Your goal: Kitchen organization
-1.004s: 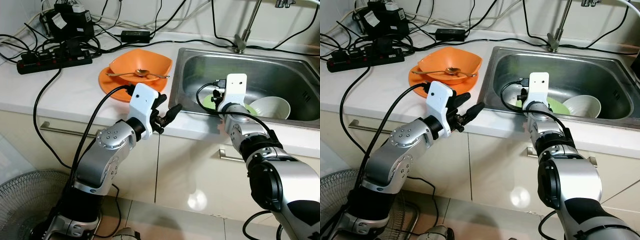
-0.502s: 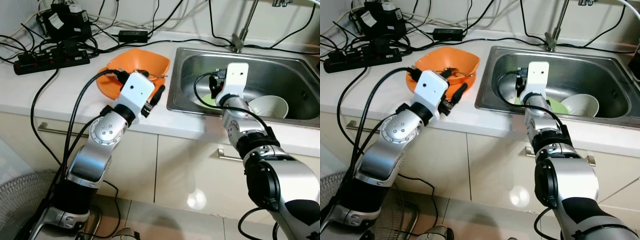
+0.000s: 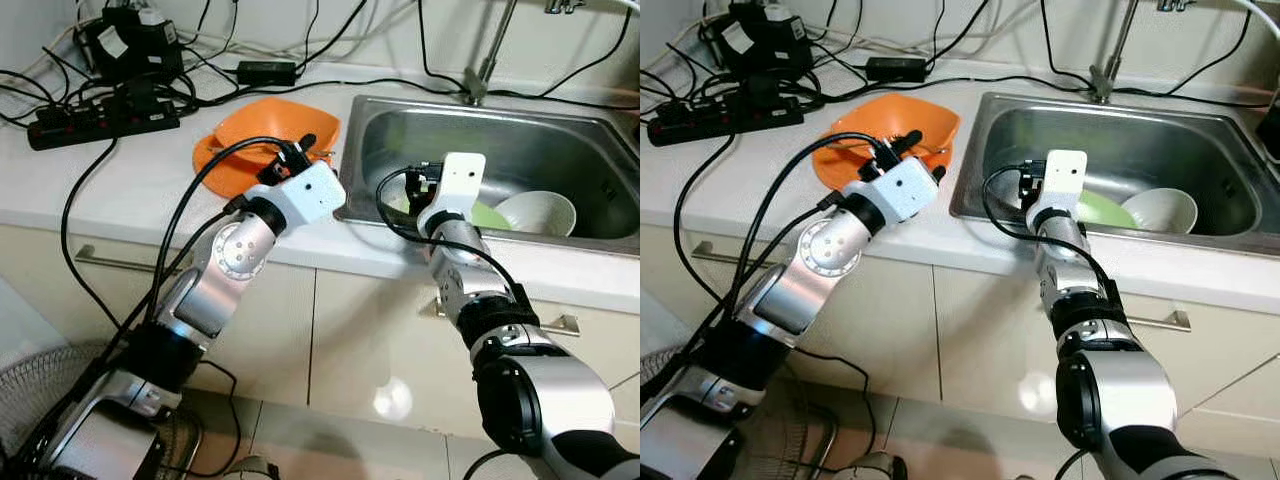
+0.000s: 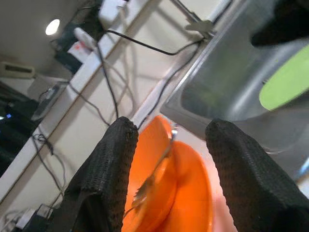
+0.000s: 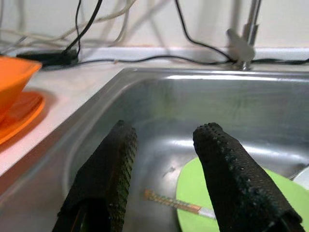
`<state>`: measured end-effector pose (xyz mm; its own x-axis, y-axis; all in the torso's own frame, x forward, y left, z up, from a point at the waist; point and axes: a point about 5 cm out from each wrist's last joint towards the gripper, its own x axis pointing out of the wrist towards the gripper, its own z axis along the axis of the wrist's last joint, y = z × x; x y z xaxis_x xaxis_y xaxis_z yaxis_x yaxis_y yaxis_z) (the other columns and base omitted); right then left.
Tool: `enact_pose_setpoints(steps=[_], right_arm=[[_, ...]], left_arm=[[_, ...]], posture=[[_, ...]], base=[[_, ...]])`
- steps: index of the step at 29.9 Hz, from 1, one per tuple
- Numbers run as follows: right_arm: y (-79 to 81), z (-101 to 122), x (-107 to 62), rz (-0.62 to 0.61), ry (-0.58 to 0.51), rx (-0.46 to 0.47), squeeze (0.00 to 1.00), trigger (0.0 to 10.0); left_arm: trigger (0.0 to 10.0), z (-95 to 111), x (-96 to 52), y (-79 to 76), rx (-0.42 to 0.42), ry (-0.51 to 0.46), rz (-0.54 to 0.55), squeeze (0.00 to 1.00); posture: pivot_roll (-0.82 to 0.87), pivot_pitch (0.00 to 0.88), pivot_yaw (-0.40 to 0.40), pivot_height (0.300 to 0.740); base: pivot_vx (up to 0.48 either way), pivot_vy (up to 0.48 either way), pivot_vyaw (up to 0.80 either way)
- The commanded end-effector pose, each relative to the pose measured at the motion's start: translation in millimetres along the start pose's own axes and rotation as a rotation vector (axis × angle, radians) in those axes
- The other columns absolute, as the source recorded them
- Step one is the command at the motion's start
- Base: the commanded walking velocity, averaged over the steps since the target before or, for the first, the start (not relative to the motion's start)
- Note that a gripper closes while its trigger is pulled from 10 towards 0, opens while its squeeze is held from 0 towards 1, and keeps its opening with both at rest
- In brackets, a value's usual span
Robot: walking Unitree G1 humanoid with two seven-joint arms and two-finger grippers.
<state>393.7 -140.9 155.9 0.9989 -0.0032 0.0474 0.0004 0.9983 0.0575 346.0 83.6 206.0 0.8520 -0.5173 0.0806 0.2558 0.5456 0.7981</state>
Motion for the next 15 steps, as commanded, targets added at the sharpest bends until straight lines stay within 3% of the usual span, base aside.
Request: enact_pose_setpoints(steps=[1,15], right_arm=[[0.4,0,-2.0,-0.01,-0.019,0.022,0.0,10.0],[4.4,1,-3.8,-0.006,-0.034,0.039,0.0,10.0]], left_arm=[[10.0,2,7.2,-0.6,0.051,-0.005,-0.009,0.0],[10.0,-8,36.6,1.8,0.201,0.068,-0.013,0.0]], posture=[[0.15,0.02,0.011,0.74],[0.13,0.002,0.025,0.74]], base=[[0.0,0.0,0.0],[0.0,0.0,0.0]])
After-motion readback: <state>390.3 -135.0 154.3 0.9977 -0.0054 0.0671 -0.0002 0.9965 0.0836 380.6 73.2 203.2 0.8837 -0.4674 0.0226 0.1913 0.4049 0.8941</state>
